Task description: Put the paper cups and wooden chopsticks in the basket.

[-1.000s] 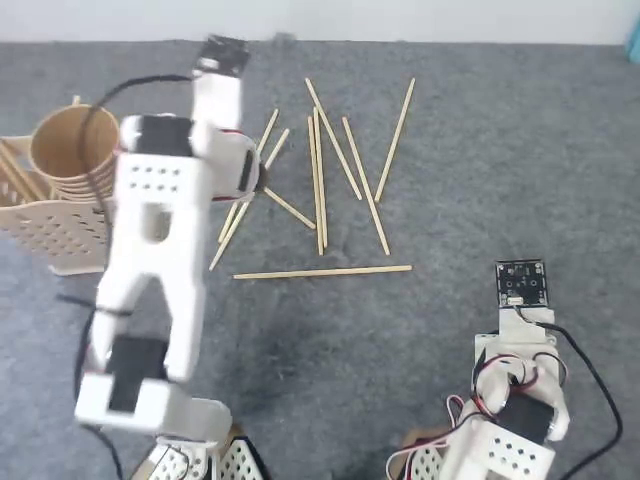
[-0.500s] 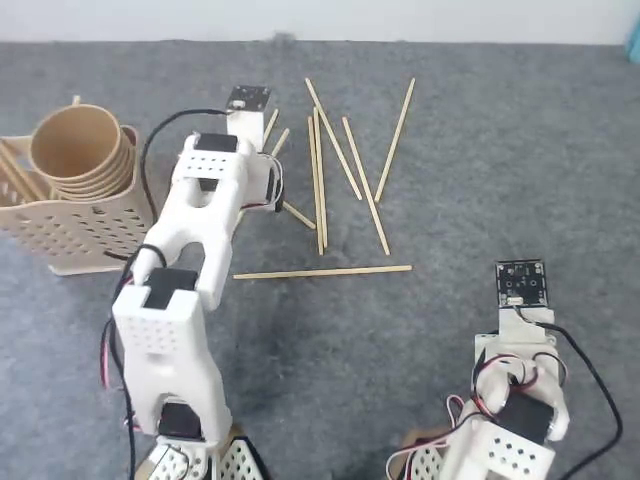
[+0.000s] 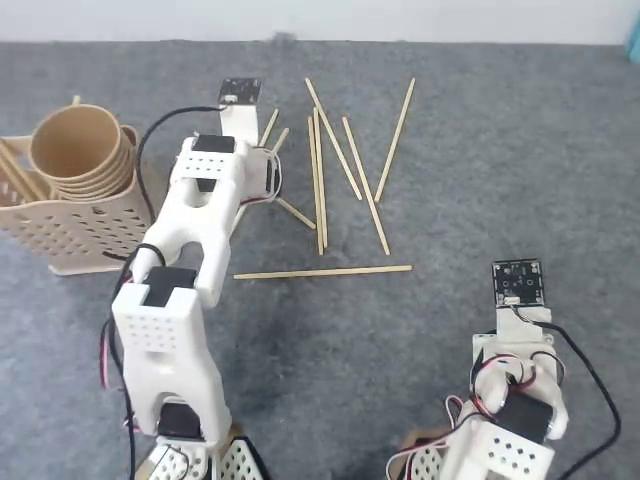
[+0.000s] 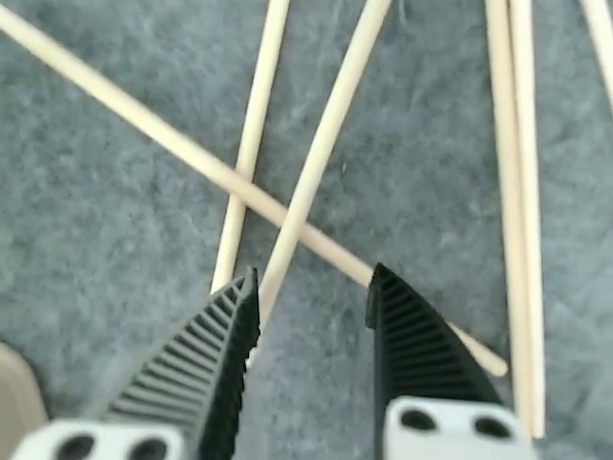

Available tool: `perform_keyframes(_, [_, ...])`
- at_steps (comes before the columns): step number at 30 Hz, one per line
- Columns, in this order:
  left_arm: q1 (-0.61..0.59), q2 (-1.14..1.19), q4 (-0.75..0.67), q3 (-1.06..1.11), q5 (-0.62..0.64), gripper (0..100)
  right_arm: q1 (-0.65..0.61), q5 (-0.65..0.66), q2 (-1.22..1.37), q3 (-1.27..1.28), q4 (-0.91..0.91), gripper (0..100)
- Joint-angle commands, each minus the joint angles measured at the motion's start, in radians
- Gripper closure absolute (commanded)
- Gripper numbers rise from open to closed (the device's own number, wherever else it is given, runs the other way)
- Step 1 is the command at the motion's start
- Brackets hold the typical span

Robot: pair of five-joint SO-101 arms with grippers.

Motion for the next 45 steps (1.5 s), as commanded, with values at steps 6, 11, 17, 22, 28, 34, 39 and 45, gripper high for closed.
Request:
perform_keyframes(6, [-0.003,0.064,0.000,-0.114,0.124,82,-0.008,0.015,-0.016,-0.005,0.001,99.1])
perform_keyframes(11, [0.000,0.199,0.180,-0.311,0.249,82,-0.005,0.015,-0.016,-0.005,0.002,99.1])
perform_keyframes(17, [0.003,0.445,0.468,-0.691,0.319,82,-0.005,0.015,-0.016,-0.005,0.002,99.1])
perform_keyframes(22, [0.005,0.621,0.684,-1.040,0.316,100,-0.005,0.015,-0.016,-0.005,0.002,99.1])
perform_keyframes(28, [0.000,0.664,0.712,-1.193,0.316,99,-0.005,0.015,-0.016,-0.005,0.001,99.1])
perform_keyframes(34, [0.026,0.577,0.712,-1.191,0.249,99,-0.010,0.015,-0.016,-0.005,0.001,99.1])
perform_keyframes(39, [0.028,0.489,0.712,-1.190,0.206,99,-0.010,0.015,-0.016,-0.005,0.001,99.1])
perform_keyframes(45, [0.021,0.361,0.712,-1.122,0.135,99,-0.012,0.015,-0.016,-0.005,-0.001,99.1])
